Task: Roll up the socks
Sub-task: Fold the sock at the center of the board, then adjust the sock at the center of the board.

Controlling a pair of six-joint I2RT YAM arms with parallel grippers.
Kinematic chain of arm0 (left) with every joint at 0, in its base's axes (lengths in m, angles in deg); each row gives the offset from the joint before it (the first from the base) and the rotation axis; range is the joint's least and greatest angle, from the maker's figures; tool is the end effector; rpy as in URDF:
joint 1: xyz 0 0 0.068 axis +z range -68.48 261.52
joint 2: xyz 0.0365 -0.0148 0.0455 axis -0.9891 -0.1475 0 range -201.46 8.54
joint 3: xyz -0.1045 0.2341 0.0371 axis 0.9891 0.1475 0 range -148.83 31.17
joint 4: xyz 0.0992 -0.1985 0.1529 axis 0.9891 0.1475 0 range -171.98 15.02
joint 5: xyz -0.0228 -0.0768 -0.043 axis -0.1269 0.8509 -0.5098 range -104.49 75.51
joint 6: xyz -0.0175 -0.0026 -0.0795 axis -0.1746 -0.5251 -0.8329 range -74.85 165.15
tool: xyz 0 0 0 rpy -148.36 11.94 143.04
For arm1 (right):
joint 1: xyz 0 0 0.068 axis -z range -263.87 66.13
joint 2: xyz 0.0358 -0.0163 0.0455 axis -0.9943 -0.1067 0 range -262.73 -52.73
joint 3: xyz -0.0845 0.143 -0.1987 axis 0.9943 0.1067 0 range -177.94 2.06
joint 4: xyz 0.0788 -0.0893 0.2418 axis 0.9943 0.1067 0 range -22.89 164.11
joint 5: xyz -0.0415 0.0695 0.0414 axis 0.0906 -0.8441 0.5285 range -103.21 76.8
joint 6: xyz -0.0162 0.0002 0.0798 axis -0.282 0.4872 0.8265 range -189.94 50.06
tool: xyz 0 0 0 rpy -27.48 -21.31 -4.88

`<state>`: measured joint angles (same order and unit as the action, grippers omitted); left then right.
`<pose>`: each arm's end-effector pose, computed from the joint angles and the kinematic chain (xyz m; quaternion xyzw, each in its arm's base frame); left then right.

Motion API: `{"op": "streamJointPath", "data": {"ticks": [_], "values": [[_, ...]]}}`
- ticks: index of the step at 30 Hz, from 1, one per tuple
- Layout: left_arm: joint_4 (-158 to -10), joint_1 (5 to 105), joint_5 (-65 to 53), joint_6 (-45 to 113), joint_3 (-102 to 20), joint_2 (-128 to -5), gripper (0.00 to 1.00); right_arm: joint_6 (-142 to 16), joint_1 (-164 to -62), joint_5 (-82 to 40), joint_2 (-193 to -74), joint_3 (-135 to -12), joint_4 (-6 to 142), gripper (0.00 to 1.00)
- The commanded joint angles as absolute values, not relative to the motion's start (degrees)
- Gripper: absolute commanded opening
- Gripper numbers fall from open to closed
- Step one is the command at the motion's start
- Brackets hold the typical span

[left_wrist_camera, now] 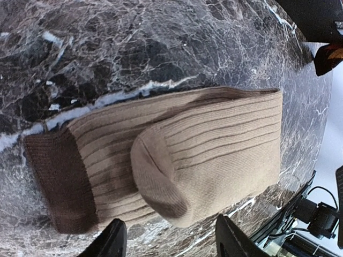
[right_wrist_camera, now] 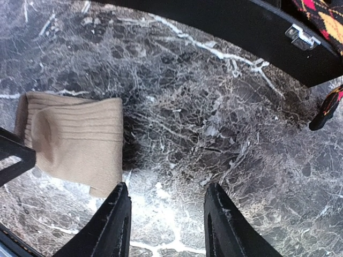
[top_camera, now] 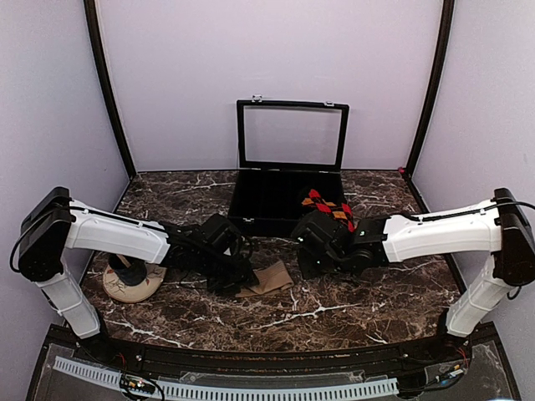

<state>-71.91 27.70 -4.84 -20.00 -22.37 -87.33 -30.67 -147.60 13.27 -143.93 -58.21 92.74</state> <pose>0.2036 -0.2984 0.1217 -0.0662 0.9414 -0.3171 0.0945 0.1827 0.2993 0.1697 -0.1331 0.9251 0.0826 0.3460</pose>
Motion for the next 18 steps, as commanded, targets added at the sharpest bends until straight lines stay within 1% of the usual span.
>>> {"op": "streamJointPath", "data": {"ticks": [1, 6, 18], "values": [[-72.73, 28.25, -4.55, -23.21, -22.74, -87.61, 0.58, -31.43, -146.83, 12.63, -141.93, -57.55, 90.75, 0.43], [-74.46, 28.34, -4.08, -24.40, -22.66, -88.41, 0.55, -31.87, -146.54, 12.30, -141.94, -57.44, 90.65, 0.43], [-75.84, 28.43, -3.72, -26.23, -22.22, -89.45, 0.42, -32.40, -145.85, 11.71, -141.66, -57.05, 90.15, 0.43]]}}
